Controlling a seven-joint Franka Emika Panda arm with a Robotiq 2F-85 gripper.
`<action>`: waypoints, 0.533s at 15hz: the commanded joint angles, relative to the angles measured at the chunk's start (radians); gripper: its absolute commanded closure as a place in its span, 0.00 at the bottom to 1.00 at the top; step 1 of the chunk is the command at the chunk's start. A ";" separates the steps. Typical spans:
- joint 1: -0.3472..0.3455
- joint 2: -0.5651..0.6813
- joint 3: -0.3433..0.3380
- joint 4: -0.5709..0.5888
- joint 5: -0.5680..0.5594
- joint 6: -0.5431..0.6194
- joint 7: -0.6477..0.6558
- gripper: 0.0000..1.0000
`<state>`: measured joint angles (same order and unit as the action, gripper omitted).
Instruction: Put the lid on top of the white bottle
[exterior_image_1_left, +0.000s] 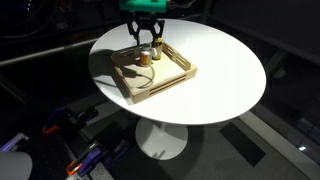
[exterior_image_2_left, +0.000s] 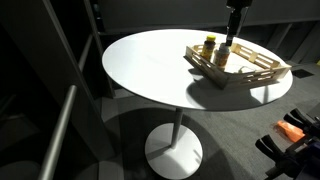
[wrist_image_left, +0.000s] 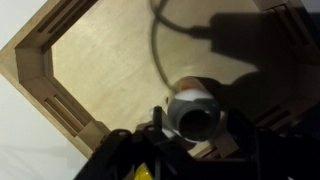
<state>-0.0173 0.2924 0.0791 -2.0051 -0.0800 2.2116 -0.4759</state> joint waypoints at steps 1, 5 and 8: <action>-0.003 0.004 -0.002 0.005 0.000 0.001 -0.006 0.01; -0.005 -0.005 -0.005 0.003 -0.002 0.003 -0.005 0.00; -0.017 -0.013 -0.018 0.007 0.001 -0.001 -0.003 0.00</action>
<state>-0.0206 0.2955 0.0714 -2.0051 -0.0800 2.2121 -0.4756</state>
